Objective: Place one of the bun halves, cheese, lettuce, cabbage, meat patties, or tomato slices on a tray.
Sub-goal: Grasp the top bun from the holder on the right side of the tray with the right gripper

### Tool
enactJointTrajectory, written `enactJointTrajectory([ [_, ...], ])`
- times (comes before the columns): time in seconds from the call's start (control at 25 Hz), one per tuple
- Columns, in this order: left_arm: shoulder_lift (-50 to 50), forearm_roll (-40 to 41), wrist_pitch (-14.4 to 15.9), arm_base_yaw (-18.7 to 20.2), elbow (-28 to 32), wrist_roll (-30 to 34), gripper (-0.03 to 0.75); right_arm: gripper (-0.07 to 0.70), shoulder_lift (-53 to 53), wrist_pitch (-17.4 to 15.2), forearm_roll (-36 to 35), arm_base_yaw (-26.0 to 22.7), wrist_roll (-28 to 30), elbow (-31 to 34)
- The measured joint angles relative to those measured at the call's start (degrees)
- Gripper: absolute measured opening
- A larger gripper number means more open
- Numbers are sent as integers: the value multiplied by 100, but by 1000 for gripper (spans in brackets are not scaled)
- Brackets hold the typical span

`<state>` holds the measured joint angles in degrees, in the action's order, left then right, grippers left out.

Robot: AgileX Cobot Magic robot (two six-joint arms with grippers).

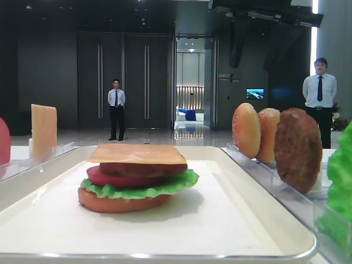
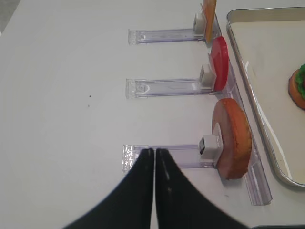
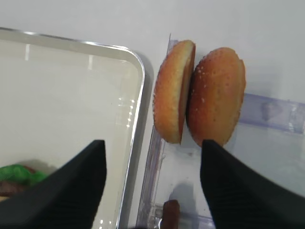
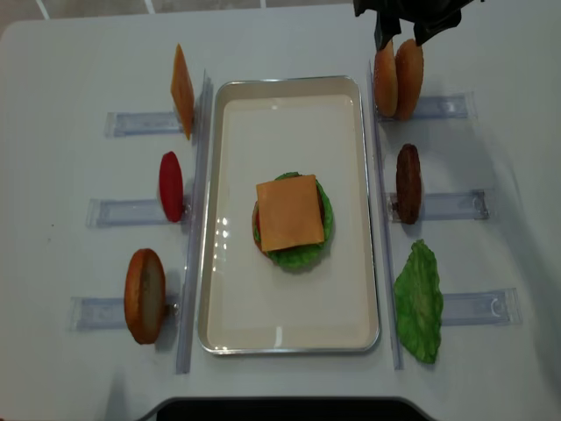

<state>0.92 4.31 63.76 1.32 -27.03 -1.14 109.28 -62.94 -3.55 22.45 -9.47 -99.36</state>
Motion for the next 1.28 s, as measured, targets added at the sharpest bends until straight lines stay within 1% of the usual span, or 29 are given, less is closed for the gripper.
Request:
enactJointTrajectory([
  [0.16, 0, 4, 0, 0, 0, 0, -1, 424, 32, 298, 15, 0, -17, 0],
  [0.28, 0, 4, 0, 0, 0, 0, -1, 427, 132, 429, 71, 0, -17, -20],
  [0.4, 0, 4, 0, 0, 0, 0, -1, 427, 269, 453, 134, 0, -17, -20],
  [0.72, 0, 4, 0, 0, 0, 0, -1, 428, 591, 667, 100, 4, 26, -20],
  [1.12, 0, 11, 0, 0, 0, 0, -1, 428, 990, 787, 100, 4, 111, -25],
  [1.2, 0, 11, 0, 0, 0, 0, -1, 415, 1040, 795, 128, 4, 112, -25],
  [1.28, 0, 11, 0, 0, 0, 0, -1, 340, 1066, 774, 195, 4, 112, -25],
])
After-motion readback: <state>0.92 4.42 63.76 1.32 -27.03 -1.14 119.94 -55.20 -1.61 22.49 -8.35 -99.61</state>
